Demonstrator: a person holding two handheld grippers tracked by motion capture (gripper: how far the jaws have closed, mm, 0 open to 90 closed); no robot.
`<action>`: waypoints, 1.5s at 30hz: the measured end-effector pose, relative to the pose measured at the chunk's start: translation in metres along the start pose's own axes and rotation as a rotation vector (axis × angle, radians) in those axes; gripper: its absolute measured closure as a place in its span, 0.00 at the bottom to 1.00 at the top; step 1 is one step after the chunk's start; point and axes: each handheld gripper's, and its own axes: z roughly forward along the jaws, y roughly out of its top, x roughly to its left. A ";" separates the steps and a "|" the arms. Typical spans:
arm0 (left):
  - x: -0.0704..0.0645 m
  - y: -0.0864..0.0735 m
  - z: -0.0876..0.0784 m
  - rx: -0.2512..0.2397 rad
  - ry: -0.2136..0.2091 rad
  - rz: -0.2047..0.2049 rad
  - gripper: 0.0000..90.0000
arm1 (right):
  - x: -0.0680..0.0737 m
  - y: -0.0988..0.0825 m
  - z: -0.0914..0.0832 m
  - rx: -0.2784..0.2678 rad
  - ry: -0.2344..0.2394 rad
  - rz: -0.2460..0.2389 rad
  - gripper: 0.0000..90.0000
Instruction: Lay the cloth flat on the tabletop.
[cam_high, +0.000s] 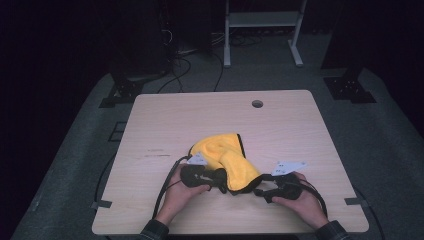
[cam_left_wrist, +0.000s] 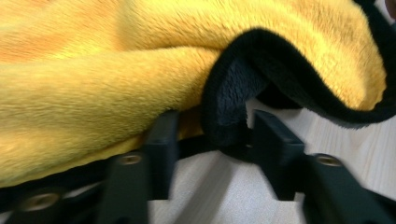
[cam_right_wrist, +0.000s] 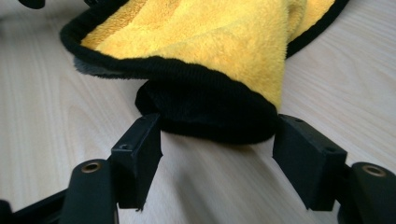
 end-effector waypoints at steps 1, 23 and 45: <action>-0.001 0.001 0.001 0.003 0.000 -0.001 0.73 | 0.001 0.003 0.006 0.016 0.004 0.003 0.43; 0.028 0.006 -0.087 -0.170 0.145 -0.053 0.97 | -0.016 0.022 -0.038 -0.062 -0.151 0.027 0.96; 0.003 0.040 -0.154 -0.404 0.182 0.030 0.97 | 0.004 0.067 -0.096 -0.311 -0.198 -0.093 0.97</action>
